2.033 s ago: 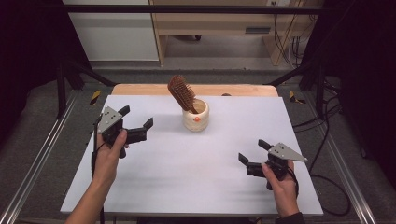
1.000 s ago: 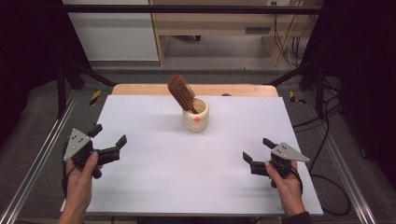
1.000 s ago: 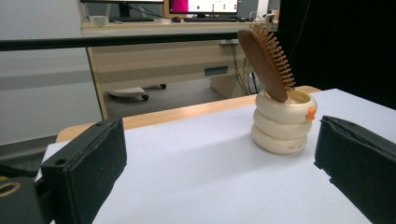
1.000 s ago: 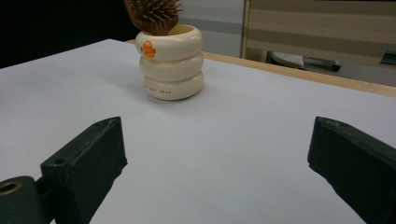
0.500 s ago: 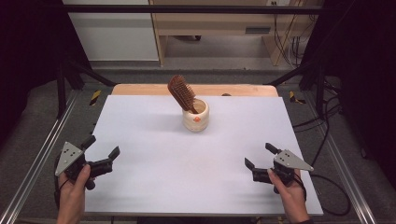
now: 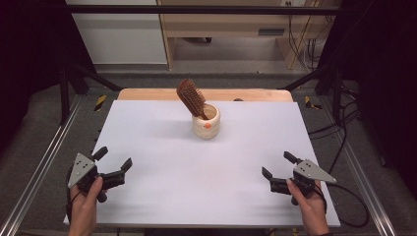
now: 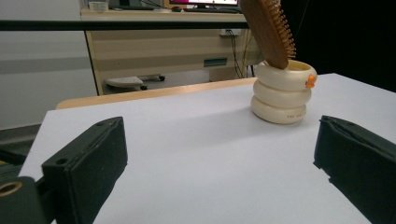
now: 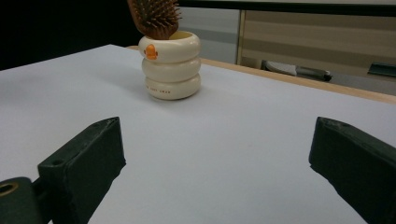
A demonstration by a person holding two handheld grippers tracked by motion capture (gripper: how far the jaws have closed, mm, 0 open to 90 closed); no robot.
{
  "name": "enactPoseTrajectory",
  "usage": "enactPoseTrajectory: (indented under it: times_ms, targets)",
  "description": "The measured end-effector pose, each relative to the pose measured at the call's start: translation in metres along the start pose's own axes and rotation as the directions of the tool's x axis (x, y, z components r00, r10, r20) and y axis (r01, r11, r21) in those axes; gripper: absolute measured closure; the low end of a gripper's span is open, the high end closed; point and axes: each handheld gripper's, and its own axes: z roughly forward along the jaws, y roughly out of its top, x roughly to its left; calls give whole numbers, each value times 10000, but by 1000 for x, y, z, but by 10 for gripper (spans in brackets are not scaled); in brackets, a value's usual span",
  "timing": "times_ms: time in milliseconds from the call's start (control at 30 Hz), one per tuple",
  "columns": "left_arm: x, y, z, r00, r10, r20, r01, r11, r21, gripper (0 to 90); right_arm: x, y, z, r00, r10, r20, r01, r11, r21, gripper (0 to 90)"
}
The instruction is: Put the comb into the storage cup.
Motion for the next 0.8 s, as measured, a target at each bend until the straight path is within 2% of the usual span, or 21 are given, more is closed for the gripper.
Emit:
enactPoseTrajectory:
  times_ms: [33, 200, 533, 700, 800]
  targets:
    - [-2, -1, 0, 10000, -2, -13, 2, 10000, 37, 29, 0, 0, 0, 10000, 9, -1, -9, 10000, -24, 36]
    - [-9, -8, 1, 9990, -14, 445, 2, 9996, 267, 29, 0, -2, 1, 10000, -5, -36, 6, 10000, 73, 36]
    - [-18, -21, -3, 9968, 57, 803, -97, 9987, 491, 30, 2, -4, 3, 9998, 0, -213, 3, 9999, 168, 36]
    - [-18, -21, -11, 9975, -41, 701, 26, 9998, 214, 33, 5, -6, 6, 9985, -57, -542, 73, 9995, 295, 36]
    - [-14, -23, -10, 9982, -190, 560, 175, 9995, 264, 33, 5, -6, 8, 9979, 0, -647, 20, 9995, 311, 35]
